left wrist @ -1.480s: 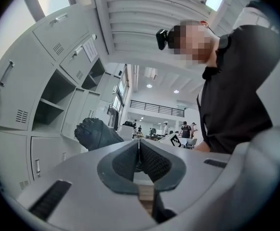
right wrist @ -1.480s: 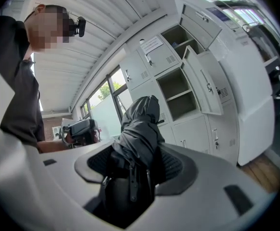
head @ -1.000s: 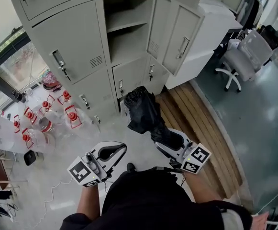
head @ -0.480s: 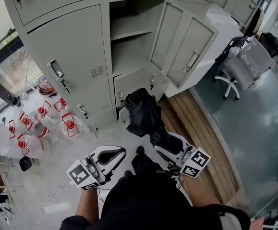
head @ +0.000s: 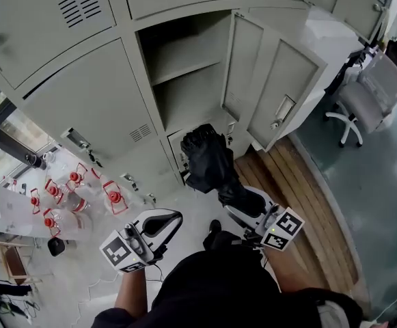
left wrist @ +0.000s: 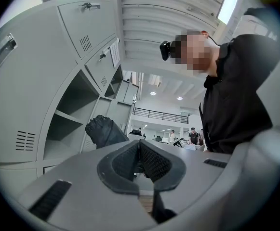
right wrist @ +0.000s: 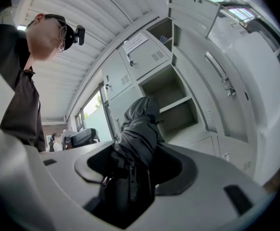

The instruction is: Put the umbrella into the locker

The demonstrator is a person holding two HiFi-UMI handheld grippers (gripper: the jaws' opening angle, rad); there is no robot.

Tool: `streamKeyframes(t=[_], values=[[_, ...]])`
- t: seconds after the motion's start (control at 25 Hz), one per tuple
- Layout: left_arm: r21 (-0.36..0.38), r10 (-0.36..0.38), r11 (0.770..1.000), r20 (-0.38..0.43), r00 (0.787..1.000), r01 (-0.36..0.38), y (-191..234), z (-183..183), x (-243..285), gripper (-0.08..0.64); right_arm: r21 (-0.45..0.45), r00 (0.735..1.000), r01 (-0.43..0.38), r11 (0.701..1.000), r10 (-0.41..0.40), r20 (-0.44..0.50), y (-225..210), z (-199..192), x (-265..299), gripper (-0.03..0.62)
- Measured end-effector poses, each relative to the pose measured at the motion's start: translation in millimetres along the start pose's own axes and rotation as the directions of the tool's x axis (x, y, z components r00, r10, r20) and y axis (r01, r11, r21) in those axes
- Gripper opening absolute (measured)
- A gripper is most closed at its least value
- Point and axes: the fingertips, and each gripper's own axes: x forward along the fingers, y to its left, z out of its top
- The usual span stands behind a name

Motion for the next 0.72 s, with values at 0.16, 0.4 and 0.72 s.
streamKeyframes(t=[0.16,0.4,0.72], values=[[0.065,0.027,0.998,-0.032,0.999,-0.025,25,10,29,0.020,-0.016,1.000,-0.014,1.000,0.014,0.010,-32,22,12,0.259],[0.112,0.078,0.991,-0.045,0.996,-0.073,62,22,65,0.020,-0.090,0.999,-0.031,0.995,0.033,0.029,-69,55,31,0.259],[0.186,0.079,0.979,0.019,0.997,-0.081,96,50,91,0.020,-0.226,0.996,-0.040,0.973,0.056,0.064,-96,92,63,0.259]])
